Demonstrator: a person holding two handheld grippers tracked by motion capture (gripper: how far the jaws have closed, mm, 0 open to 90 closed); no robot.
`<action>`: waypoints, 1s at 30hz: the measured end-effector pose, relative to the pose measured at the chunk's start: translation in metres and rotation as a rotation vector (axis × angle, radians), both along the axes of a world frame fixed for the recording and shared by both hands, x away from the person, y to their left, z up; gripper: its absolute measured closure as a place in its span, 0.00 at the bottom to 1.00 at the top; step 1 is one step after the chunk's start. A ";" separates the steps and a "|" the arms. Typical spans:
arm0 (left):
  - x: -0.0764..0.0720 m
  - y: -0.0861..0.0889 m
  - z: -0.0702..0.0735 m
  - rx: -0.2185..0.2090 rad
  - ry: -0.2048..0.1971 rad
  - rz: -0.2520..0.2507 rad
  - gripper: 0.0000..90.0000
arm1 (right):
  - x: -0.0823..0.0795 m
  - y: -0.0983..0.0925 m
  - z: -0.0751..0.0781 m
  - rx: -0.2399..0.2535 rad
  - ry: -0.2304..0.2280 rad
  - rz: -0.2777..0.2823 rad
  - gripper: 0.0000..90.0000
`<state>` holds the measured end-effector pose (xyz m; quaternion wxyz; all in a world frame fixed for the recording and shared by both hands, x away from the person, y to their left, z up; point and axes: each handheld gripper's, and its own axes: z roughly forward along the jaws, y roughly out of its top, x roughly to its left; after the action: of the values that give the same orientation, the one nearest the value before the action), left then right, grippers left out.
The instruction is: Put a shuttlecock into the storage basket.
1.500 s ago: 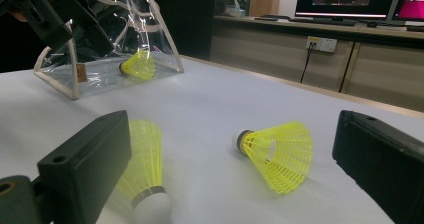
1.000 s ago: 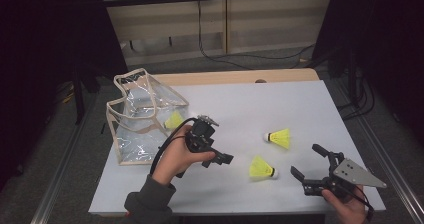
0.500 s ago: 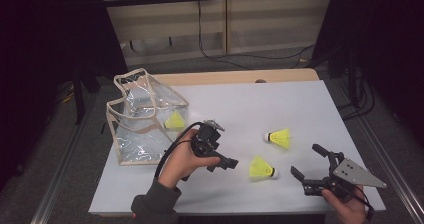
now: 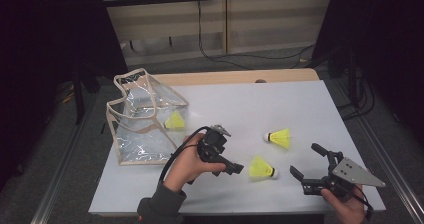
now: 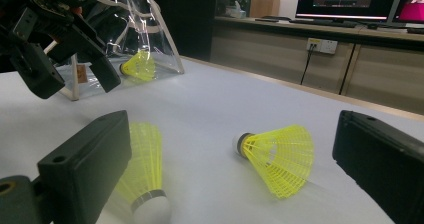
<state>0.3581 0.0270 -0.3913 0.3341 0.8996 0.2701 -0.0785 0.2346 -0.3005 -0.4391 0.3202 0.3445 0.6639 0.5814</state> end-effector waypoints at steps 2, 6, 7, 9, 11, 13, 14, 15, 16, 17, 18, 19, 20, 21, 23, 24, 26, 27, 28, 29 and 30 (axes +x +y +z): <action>0.000 -0.001 -0.001 0.002 -0.005 -0.005 0.04 | 0.000 0.001 0.000 0.000 -0.002 0.001 0.02; -0.002 -0.004 -0.002 -0.013 -0.011 -0.021 0.04 | 0.001 0.001 0.000 0.000 0.000 0.004 0.02; -0.002 -0.005 -0.003 -0.021 -0.014 -0.022 0.04 | 0.001 0.001 0.000 -0.003 -0.001 0.004 0.02; -0.003 -0.007 -0.003 -0.027 -0.021 -0.031 0.04 | 0.002 0.001 0.000 -0.003 0.000 0.006 0.02; -0.004 -0.009 -0.004 -0.038 -0.024 -0.028 0.05 | 0.002 0.001 0.000 -0.003 -0.001 0.006 0.02; -0.005 -0.010 -0.004 -0.035 -0.025 -0.026 0.05 | 0.002 0.001 0.000 -0.001 -0.001 0.004 0.02; -0.005 -0.011 -0.005 -0.041 -0.021 -0.033 0.05 | 0.003 0.001 0.000 -0.002 -0.001 0.005 0.02; -0.006 -0.012 -0.005 -0.041 -0.023 -0.037 0.05 | 0.003 0.001 0.000 0.000 0.001 0.005 0.02; -0.006 -0.013 -0.006 -0.047 -0.021 -0.035 0.06 | 0.003 0.001 0.000 -0.002 0.001 0.007 0.02; -0.006 -0.014 -0.007 -0.050 -0.018 -0.040 0.06 | 0.003 0.002 0.000 -0.001 0.000 0.006 0.02; -0.006 -0.014 -0.007 -0.049 -0.019 -0.044 0.06 | 0.003 0.002 0.000 -0.001 0.001 0.005 0.02; -0.007 -0.015 -0.008 -0.043 -0.023 -0.036 0.07 | 0.003 0.002 0.000 0.000 0.001 0.005 0.02; -0.007 -0.016 -0.009 -0.044 -0.019 -0.044 0.07 | 0.003 0.002 0.000 -0.002 0.001 0.007 0.02; -0.007 -0.017 -0.009 -0.049 -0.015 -0.048 0.07 | 0.003 0.002 0.000 -0.002 0.000 0.009 0.02; -0.008 -0.019 -0.010 -0.039 -0.026 -0.050 0.08 | 0.003 0.001 0.000 -0.003 -0.003 0.009 0.02; -0.008 -0.020 -0.011 -0.054 -0.018 -0.049 0.08 | 0.003 0.001 0.000 -0.002 -0.002 0.008 0.02; -0.008 -0.021 -0.011 -0.046 -0.026 -0.051 0.08 | 0.003 0.001 0.000 -0.004 -0.002 0.009 0.02; -0.009 -0.021 -0.011 -0.053 -0.028 -0.054 0.09 | 0.003 0.001 0.000 -0.004 -0.003 0.009 0.02; -0.009 -0.022 -0.012 -0.059 -0.027 -0.052 0.09 | 0.003 0.001 0.000 0.000 -0.003 0.007 0.02; -0.009 -0.022 -0.012 -0.058 -0.026 -0.056 0.09 | 0.003 0.000 0.000 0.002 -0.005 0.004 0.02; -0.009 -0.023 -0.012 -0.058 -0.027 -0.061 0.09 | 0.003 0.000 0.000 0.002 -0.004 0.001 0.02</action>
<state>0.3487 0.0040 -0.4036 0.3611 0.8984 0.2354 -0.0844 0.2377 -0.3006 -0.4387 0.3208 0.3433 0.6628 0.5830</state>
